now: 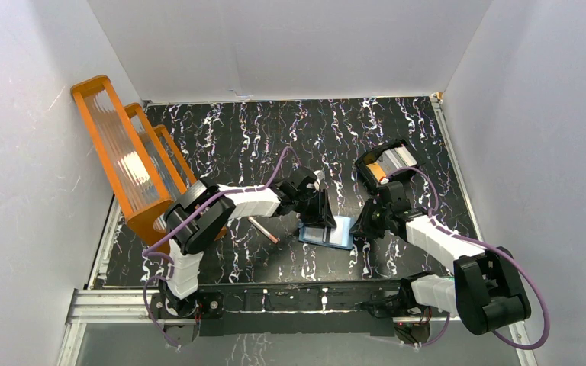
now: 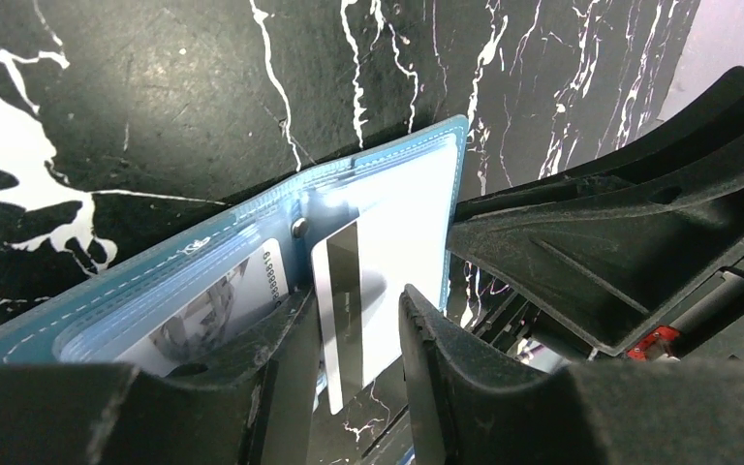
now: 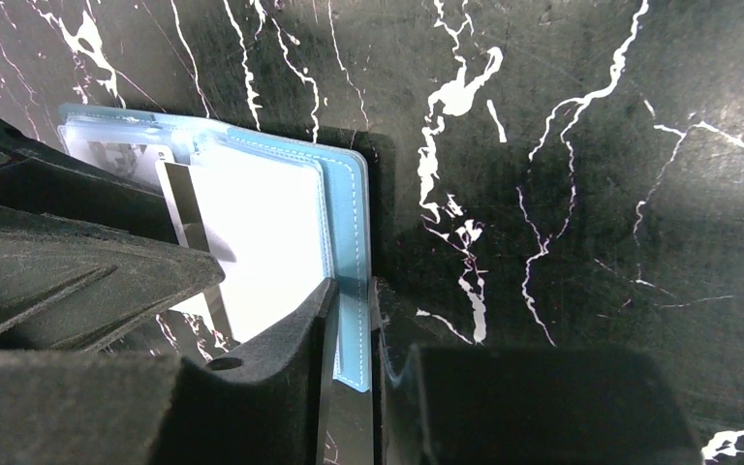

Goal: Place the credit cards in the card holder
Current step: Insert the credit card into the card holder.

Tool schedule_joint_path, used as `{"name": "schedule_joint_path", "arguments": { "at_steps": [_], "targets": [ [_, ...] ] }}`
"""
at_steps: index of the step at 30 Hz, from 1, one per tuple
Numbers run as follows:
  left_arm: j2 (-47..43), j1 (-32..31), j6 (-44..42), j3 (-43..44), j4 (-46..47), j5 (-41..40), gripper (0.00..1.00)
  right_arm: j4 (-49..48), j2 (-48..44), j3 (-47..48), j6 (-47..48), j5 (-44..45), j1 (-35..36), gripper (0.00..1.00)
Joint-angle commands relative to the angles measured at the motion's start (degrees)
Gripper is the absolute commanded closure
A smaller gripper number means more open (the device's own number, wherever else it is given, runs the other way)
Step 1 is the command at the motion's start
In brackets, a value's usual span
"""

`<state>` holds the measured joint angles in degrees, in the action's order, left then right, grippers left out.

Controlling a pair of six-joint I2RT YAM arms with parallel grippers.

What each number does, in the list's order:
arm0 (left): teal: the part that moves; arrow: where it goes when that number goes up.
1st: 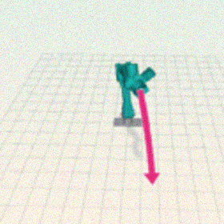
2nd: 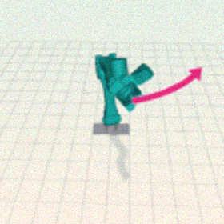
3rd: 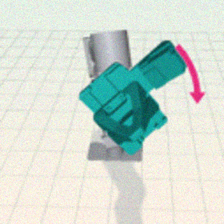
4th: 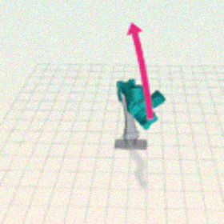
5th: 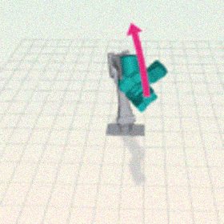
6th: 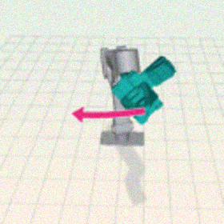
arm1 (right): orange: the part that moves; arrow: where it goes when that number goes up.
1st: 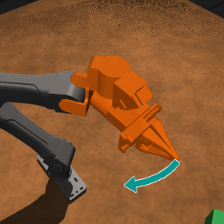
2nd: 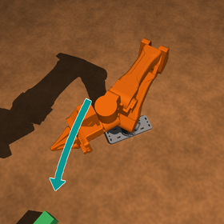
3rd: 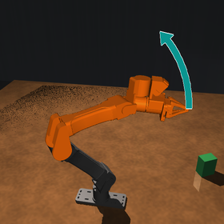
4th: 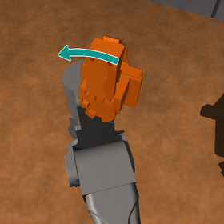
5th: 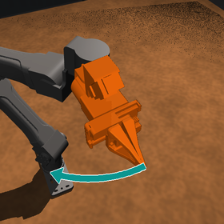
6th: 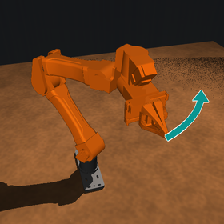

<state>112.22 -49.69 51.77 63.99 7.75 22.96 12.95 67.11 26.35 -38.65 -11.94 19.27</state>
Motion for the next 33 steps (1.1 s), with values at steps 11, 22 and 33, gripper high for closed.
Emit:
{"name": "schedule_joint_path", "arguments": {
  "at_steps": [11, 22, 33],
  "targets": [
    [-1.8, -2.0, -6.3, 5.6, -9.7, -7.1, 0.57, 0.1, -0.7, 3.2, 1.0, -0.3, 0.1, 0.73],
    [-2.0, -2.0, -6.4, 5.4, -11.1, -7.9, 0.53, 2.0, -2.0, 2.2, -0.6, 1.6, 0.1, 0.70],
    [-0.6, -2.9, -6.7, 7.1, -11.0, -7.1, 0.72, -4.3, 2.2, -0.2, -1.3, -0.3, 0.2, 0.74]
  ]
}}
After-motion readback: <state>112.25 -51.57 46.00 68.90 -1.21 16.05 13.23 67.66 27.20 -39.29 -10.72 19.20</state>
